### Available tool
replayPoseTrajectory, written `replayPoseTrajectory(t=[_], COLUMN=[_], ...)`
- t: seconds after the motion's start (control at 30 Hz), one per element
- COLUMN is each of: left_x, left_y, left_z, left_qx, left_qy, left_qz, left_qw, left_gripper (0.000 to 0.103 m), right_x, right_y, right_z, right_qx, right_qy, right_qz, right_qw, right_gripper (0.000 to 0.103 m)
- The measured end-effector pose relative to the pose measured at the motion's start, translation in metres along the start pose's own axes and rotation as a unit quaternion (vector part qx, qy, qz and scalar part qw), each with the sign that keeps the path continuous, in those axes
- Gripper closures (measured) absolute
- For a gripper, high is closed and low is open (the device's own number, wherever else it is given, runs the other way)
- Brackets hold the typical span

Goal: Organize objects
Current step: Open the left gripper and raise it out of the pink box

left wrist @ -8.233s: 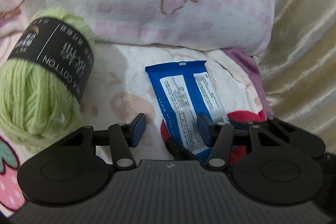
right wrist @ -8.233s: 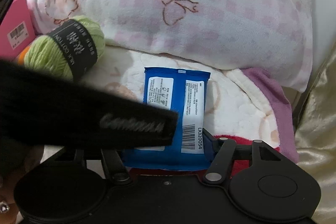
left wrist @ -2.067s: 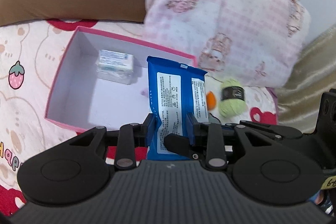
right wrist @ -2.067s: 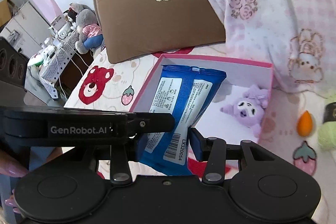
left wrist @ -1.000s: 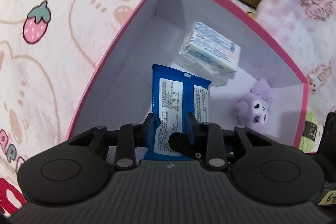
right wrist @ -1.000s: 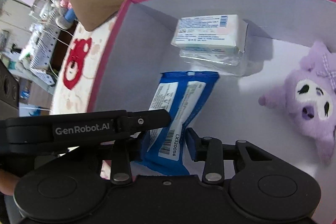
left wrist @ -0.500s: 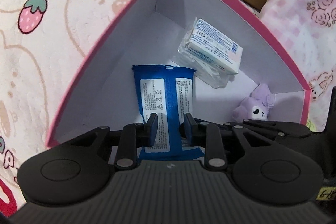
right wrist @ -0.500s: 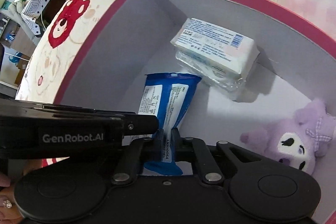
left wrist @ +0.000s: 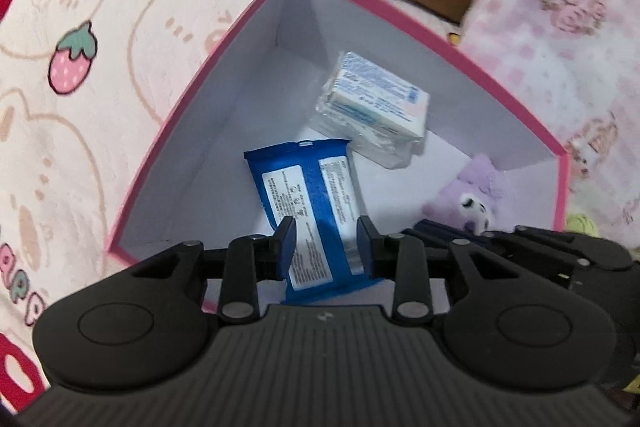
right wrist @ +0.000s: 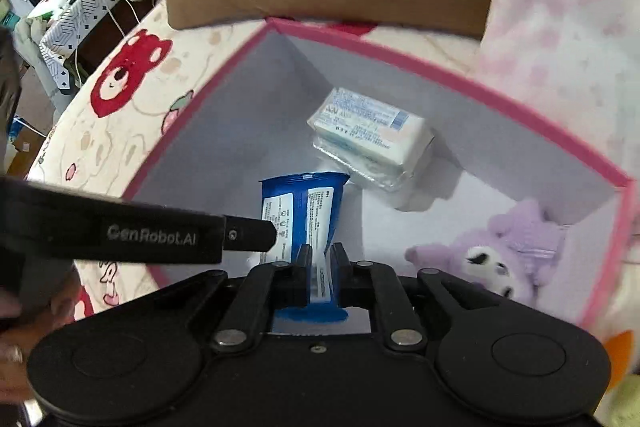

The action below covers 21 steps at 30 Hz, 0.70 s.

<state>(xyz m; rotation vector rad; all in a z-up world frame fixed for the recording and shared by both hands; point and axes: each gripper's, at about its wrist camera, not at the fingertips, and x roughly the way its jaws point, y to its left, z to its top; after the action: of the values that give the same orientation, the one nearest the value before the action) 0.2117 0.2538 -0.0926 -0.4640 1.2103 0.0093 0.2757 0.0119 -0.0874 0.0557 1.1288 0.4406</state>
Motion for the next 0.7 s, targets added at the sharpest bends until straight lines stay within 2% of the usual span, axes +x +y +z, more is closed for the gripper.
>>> replayPoseTrajectory(t=[0.07, 0.2, 0.37, 0.6, 0.7], left_x=[-0.013, -0.039, -0.071, -0.127, -0.145], left_y=[-0.007, -0.02, -0.033, -0.043, -0.048], left_z=[-0.004, -0.015, -0.029, -0.05, -0.058], left_qx=[0.017, 0.049, 0.078, 0.114, 0.124], left_qy=[-0.003, -0.01, -0.005, -0.04, -0.048], left_qz=[-0.001, 0.002, 0.003, -0.007, -0.011], left_qw=[0.9999, 0.9987, 0.9969, 0.9927, 0.991], left_gripper=[0.067, 0.064, 0.063, 0.061, 0.057], right_x=[-0.014, -0.038, -0.067, -0.108, -0.122], right_y=[0.003, 0.011, 0.022, 0.039, 0.044], right_z=[-0.005, -0.013, -0.024, -0.043, -0.051], right_qx=[-0.007, -0.003, -0.016, -0.036, -0.04], right_qy=[-0.006, -0.014, -0.029, -0.051, -0.061], right_qz=[-0.01, -0.004, -0.015, -0.022, -0.017], right_qw=[1.0, 1.0, 0.999, 0.998, 0.997], right_gripper=[0.088, 0.088, 0.078, 0.077, 0.062])
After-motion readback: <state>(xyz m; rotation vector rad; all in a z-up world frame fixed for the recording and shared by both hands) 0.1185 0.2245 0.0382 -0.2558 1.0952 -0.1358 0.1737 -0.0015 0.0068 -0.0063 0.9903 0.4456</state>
